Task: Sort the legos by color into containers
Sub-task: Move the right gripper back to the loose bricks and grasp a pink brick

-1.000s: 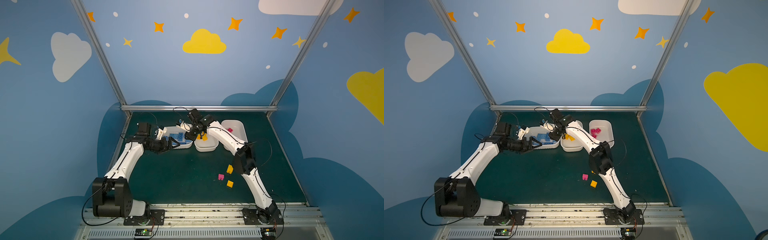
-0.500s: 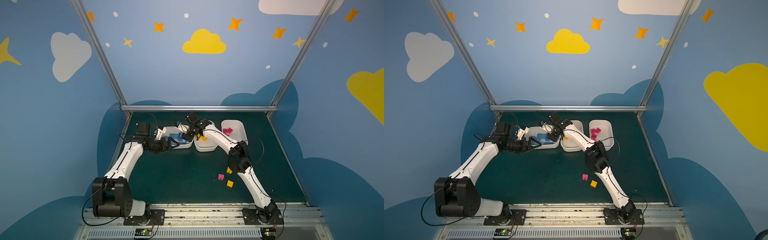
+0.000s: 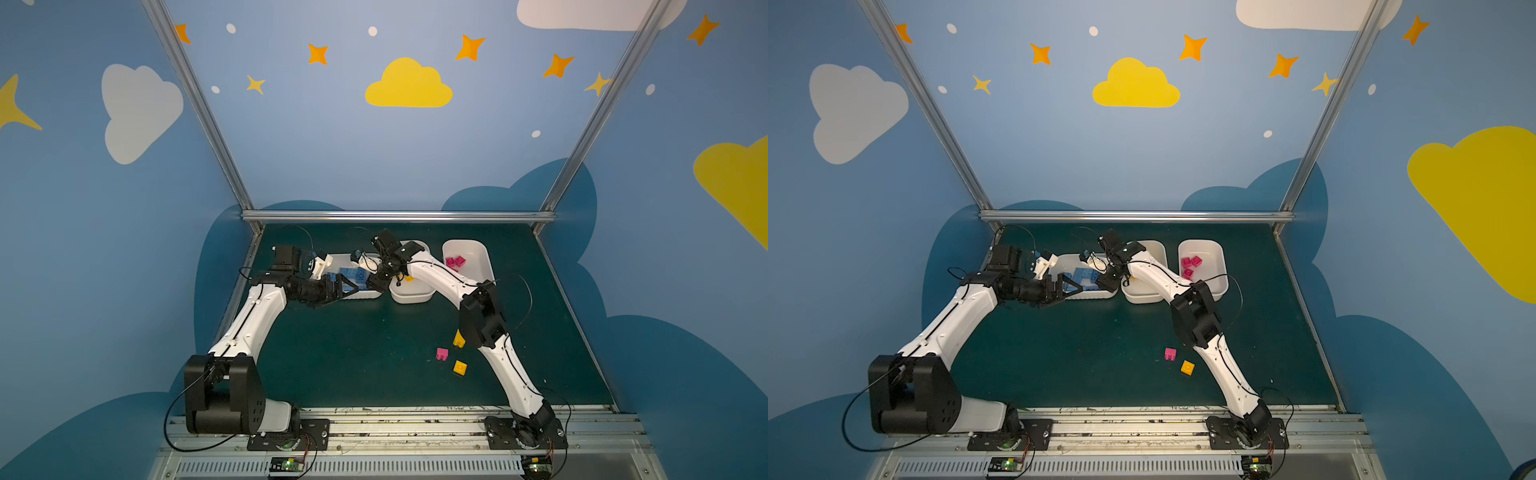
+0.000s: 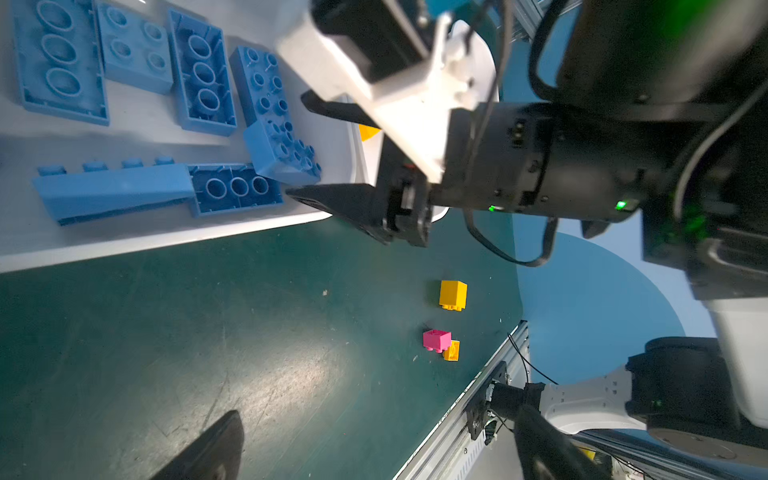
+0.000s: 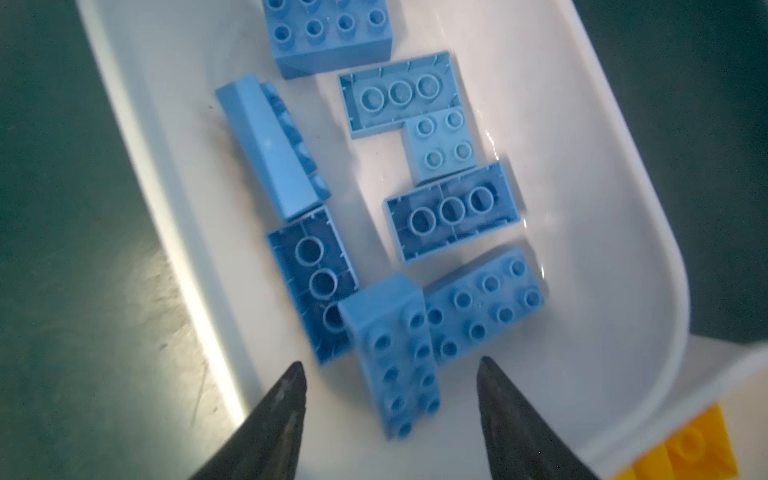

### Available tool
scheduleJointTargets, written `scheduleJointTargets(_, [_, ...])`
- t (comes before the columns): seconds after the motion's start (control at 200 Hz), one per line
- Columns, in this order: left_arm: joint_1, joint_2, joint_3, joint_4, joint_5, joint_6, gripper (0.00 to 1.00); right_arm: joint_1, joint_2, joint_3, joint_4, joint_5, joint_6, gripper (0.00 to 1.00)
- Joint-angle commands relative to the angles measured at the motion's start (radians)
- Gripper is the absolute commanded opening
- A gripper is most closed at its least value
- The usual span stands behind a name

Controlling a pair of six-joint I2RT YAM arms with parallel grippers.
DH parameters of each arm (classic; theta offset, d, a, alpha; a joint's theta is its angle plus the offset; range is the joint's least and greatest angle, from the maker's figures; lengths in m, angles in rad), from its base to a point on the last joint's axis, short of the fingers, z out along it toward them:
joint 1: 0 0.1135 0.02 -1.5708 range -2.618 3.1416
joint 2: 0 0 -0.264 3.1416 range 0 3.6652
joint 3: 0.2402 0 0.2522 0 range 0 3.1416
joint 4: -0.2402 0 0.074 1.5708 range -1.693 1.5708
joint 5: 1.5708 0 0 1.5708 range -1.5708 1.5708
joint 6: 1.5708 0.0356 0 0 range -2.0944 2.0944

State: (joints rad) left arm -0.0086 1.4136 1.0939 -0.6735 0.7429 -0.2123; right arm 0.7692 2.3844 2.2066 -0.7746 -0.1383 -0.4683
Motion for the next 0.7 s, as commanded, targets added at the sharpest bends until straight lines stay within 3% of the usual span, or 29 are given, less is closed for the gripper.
scheduleJointTargets(0.0, [0.004,0.010,-0.003,0.001,0.029,0.006,0.99,-0.006,-0.177,-0.070,-0.075,0.002,0.087,0.67])
scheduleJointTargets(0.145, [0.001,0.017,-0.005,0.022,0.042,-0.010,0.99,-0.003,-0.347,-0.273,-0.128,0.021,0.275,0.70])
scheduleJointTargets(0.415, [-0.006,0.021,-0.002,0.027,0.047,-0.019,0.99,0.008,-0.696,-0.738,-0.114,0.050,0.472,0.71])
scheduleJointTargets(0.586, [-0.019,0.026,-0.008,0.044,0.047,-0.034,0.99,0.013,-0.803,-0.917,-0.132,0.085,0.741,0.71])
scheduleJointTargets(0.696, [-0.032,0.028,-0.009,0.055,0.042,-0.041,0.99,0.040,-0.859,-1.046,-0.052,0.051,0.718,0.69])
